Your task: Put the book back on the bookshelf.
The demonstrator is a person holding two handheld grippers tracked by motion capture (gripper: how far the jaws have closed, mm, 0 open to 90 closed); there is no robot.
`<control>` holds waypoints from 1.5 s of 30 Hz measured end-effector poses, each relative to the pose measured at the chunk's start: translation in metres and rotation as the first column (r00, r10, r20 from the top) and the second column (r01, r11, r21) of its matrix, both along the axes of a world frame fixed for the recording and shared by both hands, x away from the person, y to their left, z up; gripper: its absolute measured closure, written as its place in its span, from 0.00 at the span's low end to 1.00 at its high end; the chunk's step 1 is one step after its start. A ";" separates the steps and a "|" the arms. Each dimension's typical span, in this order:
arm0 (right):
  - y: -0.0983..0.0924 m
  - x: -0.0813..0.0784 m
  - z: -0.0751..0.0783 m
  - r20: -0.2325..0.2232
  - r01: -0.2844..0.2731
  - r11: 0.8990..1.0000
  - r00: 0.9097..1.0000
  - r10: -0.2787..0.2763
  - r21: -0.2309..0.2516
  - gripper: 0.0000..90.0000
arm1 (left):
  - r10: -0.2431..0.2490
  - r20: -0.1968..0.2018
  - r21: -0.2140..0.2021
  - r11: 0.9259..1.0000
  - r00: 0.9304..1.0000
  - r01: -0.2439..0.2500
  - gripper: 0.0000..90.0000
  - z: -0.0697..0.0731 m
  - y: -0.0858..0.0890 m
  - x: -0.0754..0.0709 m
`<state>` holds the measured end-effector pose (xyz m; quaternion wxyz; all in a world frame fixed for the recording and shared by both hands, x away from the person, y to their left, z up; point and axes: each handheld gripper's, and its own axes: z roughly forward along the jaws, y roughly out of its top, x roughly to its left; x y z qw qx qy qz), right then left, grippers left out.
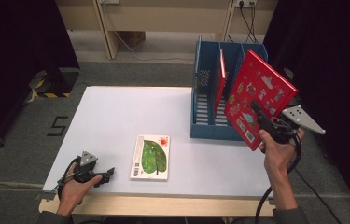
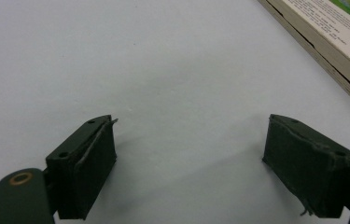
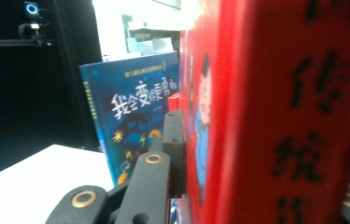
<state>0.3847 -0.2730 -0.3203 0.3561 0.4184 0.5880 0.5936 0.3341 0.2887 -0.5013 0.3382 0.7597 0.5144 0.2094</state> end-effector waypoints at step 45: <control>0.052 0.169 -0.036 -0.141 0.216 0.975 0.965 -0.220 -0.041 0.88 | -0.003 0.002 0.000 1.000 1.000 0.003 0.17 0.000 0.000 0.000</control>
